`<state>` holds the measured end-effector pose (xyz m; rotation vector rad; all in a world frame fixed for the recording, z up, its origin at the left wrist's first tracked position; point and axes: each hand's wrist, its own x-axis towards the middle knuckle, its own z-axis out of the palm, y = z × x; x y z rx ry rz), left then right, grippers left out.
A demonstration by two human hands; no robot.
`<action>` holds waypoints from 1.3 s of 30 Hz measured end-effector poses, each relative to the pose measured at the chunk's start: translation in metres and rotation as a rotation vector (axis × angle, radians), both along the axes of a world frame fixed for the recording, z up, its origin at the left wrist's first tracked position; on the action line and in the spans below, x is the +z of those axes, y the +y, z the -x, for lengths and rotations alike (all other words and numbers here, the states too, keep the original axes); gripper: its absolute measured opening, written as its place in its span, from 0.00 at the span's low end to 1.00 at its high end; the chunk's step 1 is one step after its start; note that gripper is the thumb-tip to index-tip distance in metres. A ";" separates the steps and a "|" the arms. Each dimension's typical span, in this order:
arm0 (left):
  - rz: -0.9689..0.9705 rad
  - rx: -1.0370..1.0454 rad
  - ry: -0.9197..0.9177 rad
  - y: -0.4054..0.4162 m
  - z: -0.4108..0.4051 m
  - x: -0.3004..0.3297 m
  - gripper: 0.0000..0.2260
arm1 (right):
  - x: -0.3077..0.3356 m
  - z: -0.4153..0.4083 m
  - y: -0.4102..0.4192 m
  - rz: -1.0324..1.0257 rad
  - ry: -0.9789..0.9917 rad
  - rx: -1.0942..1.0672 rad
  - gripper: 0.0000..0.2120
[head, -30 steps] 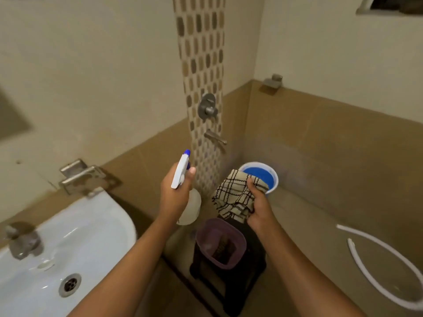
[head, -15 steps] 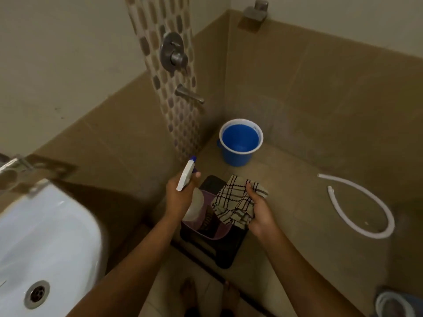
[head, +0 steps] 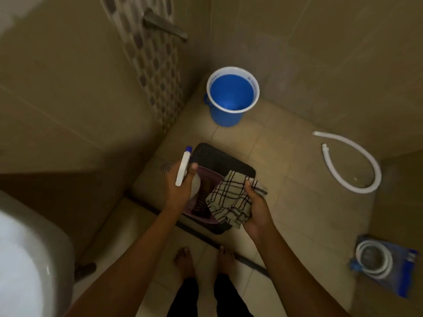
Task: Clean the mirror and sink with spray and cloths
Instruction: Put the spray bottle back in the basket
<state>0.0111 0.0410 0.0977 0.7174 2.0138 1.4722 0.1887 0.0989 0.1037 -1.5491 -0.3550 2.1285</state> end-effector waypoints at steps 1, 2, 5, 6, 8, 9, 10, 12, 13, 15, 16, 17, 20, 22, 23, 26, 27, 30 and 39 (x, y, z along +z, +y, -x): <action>0.012 -0.012 0.015 -0.001 0.001 -0.011 0.13 | -0.008 0.002 0.000 0.010 0.002 -0.004 0.19; 0.019 -0.022 0.025 -0.002 0.001 -0.019 0.12 | -0.014 0.004 0.001 0.017 0.001 -0.008 0.19; 0.027 -0.034 0.051 -0.005 0.002 -0.044 0.10 | -0.032 0.011 0.003 0.030 -0.001 -0.011 0.18; 0.026 -0.030 0.051 -0.006 0.003 -0.053 0.12 | -0.039 0.013 0.003 0.034 0.004 -0.011 0.18; 0.022 -0.026 0.055 -0.006 0.004 -0.069 0.14 | -0.051 0.016 0.003 0.040 0.021 -0.014 0.18; 0.021 -0.029 0.061 -0.007 0.005 -0.077 0.15 | -0.055 0.017 0.003 0.040 0.032 -0.014 0.18; 0.021 -0.031 0.055 -0.007 0.005 -0.083 0.13 | -0.060 0.019 0.003 0.040 0.037 -0.014 0.18; 0.021 -0.040 0.041 -0.008 0.006 -0.098 0.05 | -0.071 0.021 0.003 0.032 0.041 -0.010 0.18; 0.021 -0.026 0.039 -0.008 0.007 -0.105 0.05 | -0.075 0.021 0.003 0.029 0.044 -0.010 0.18; 0.009 -0.019 0.038 -0.007 0.008 -0.116 0.04 | -0.082 0.023 0.003 0.025 0.044 -0.013 0.18; 0.004 -0.026 0.040 -0.007 0.008 -0.120 0.03 | -0.086 0.022 0.002 0.025 0.044 -0.015 0.18; 0.007 -0.026 0.054 -0.005 0.008 -0.121 0.05 | -0.089 0.022 0.002 0.023 0.046 -0.015 0.19; -0.018 -0.008 0.078 -0.002 0.006 -0.130 0.06 | -0.097 0.019 0.002 0.021 0.052 -0.011 0.19; -0.022 0.016 0.102 -0.001 0.003 -0.131 0.07 | -0.102 0.018 0.002 0.020 0.053 -0.004 0.20; -0.019 0.022 0.107 -0.001 0.002 -0.132 0.08 | -0.104 0.017 0.001 0.020 0.056 -0.003 0.20; -0.003 0.050 0.082 -0.001 0.000 -0.138 0.10 | -0.109 0.015 0.000 0.017 0.065 -0.011 0.19; 0.003 0.046 0.082 -0.002 0.000 -0.139 0.10 | -0.110 0.014 0.000 0.016 0.069 -0.013 0.19; 0.017 0.009 0.063 -0.005 -0.003 -0.140 0.13 | -0.111 0.012 0.001 0.014 0.083 -0.015 0.18; 0.134 -0.058 -0.062 -0.028 -0.001 -0.130 0.30 | -0.094 0.011 0.001 -0.021 0.106 0.002 0.18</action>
